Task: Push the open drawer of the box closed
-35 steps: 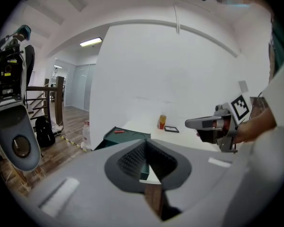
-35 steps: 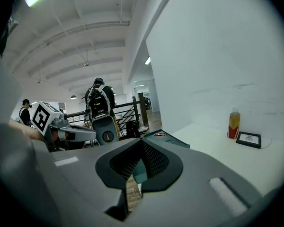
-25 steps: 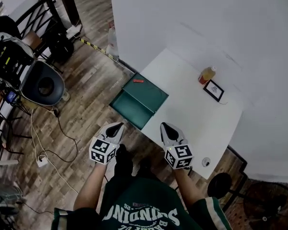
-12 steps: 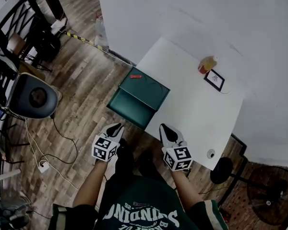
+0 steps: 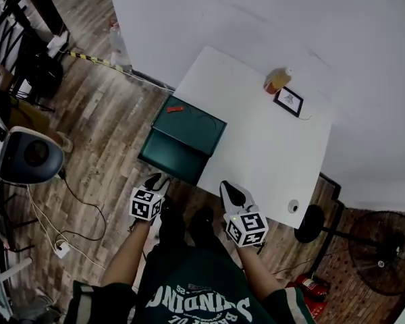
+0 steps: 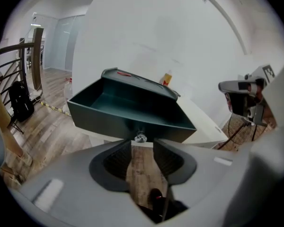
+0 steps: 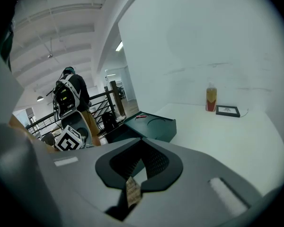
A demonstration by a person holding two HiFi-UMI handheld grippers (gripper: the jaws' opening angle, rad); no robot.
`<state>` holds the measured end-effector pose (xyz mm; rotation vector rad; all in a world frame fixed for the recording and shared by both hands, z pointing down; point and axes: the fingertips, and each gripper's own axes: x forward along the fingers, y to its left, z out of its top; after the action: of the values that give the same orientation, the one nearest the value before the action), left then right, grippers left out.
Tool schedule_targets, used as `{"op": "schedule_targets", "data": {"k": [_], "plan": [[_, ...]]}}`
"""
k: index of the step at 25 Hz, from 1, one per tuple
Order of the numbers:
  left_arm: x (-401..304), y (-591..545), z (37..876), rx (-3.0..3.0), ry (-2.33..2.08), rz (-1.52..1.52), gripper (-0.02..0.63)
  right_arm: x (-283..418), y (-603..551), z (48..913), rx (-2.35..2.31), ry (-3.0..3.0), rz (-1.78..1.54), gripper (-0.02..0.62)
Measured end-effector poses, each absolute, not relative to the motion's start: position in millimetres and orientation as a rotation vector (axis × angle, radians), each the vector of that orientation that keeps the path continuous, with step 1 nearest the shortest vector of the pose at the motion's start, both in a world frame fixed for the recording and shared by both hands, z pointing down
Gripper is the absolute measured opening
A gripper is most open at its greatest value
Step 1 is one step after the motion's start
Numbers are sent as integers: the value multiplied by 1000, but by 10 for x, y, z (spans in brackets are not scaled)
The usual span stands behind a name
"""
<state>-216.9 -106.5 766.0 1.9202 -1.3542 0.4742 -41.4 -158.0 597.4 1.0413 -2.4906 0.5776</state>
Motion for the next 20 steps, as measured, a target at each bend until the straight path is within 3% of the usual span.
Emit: {"op": "schedule_targets", "data": {"k": [20], "plan": [[-2263, -1331, 7677, 1900, -1366, 494, 123, -37, -1553, 6024, 1193, -2432, 642, 0]]}}
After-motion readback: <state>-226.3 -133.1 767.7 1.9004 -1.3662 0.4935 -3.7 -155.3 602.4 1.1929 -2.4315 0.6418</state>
